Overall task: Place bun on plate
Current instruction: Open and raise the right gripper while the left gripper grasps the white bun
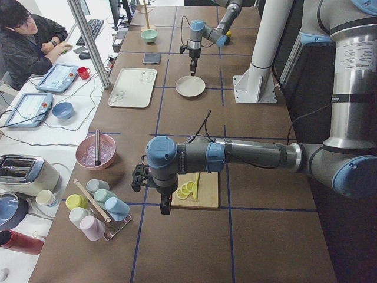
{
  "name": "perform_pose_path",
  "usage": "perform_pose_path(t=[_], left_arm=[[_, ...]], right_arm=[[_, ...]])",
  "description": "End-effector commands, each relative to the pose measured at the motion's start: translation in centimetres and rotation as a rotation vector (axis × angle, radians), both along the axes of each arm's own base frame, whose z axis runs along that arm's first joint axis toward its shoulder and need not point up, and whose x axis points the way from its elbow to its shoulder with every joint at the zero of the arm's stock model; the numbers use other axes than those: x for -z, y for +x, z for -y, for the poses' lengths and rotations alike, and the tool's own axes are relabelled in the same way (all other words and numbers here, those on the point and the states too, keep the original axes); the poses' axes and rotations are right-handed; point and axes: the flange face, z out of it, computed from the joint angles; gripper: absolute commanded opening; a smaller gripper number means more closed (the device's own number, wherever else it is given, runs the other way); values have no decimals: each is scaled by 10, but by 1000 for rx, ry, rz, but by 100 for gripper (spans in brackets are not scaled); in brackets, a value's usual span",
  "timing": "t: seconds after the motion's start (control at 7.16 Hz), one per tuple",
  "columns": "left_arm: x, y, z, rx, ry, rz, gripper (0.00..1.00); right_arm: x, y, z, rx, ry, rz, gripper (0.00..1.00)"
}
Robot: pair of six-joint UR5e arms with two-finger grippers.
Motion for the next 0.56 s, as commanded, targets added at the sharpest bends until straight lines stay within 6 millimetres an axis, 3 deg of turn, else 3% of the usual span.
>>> perform_pose_path(t=[0.0, 0.28, 0.42], left_arm=[[39, 80, 16, 60, -26, -26, 100], [76, 167, 17, 147, -43, -114, 100], [109, 208, 6, 159, -68, -147, 99]], right_arm=[[10, 16, 9, -13, 3, 18, 97], [27, 53, 27, -16, -42, 14, 99], [31, 67, 31, -19, -54, -6, 99]])
